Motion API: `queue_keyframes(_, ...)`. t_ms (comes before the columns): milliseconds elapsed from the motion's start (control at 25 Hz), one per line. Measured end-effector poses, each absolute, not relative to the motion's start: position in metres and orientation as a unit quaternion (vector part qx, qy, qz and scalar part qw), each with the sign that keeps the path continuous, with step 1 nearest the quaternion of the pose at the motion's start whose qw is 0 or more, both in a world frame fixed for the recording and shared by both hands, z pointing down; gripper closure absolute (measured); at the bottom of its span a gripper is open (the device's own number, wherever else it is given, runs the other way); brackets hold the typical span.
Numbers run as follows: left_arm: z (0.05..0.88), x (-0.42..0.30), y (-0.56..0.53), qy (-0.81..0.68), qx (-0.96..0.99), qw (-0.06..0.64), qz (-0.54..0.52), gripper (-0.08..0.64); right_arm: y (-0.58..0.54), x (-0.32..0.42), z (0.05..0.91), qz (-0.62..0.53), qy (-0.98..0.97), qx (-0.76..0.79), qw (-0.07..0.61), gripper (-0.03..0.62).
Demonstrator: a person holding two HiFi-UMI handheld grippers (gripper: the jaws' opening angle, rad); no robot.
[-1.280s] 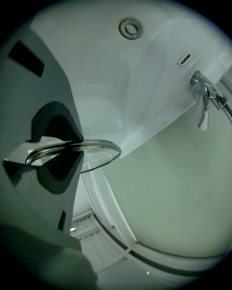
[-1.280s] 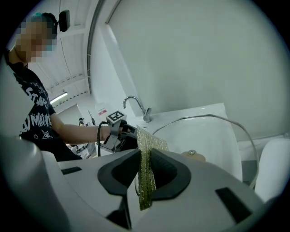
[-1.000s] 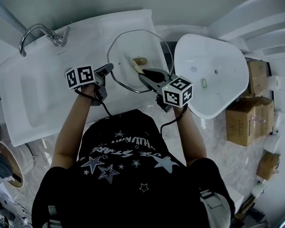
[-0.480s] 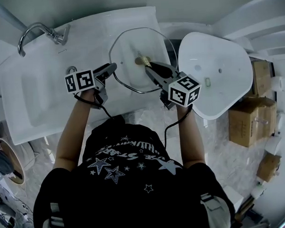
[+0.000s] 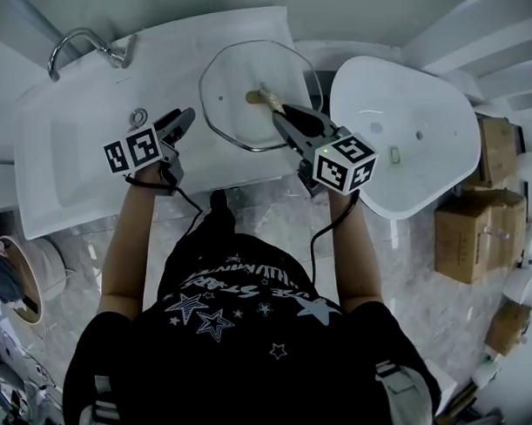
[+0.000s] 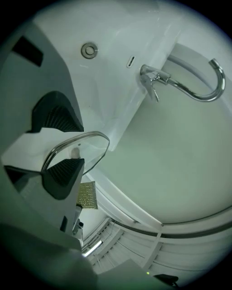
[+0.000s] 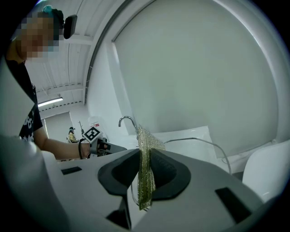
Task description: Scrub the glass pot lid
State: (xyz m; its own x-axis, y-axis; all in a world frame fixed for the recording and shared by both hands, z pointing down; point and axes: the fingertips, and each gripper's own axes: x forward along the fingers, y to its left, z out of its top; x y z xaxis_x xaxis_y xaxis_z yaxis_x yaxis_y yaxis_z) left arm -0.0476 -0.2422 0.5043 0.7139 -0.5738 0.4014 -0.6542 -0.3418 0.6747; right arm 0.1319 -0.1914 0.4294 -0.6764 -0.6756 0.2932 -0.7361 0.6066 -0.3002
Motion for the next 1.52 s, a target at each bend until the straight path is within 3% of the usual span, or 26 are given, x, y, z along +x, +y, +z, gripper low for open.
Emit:
queue_keyframes(280,0.456,-0.038,-0.194,-0.413,0.839,0.352,0.036,0.393,-0.145,0.136,0.411,0.182,-0.901,0.388,0.068,0.518)
queue_keyframes(840,0.422,-0.004,-0.078,-0.392,0.861,0.323,0.023,0.419,-0.035,0.143,0.394,0.158,-0.905,0.388,0.068,0.520)
queue_keyframes(1200,0.416,0.011,-0.002,-0.400,0.870,0.286,0.041,0.540,0.035,0.146,0.396,0.155,-0.911,0.375,0.071,0.520)
queue_keyframes(1520,0.417,0.016,0.049,-0.403,0.871,0.273,0.061,0.552,0.075,0.145,0.398,0.157,-0.911,0.374,0.070,0.522)
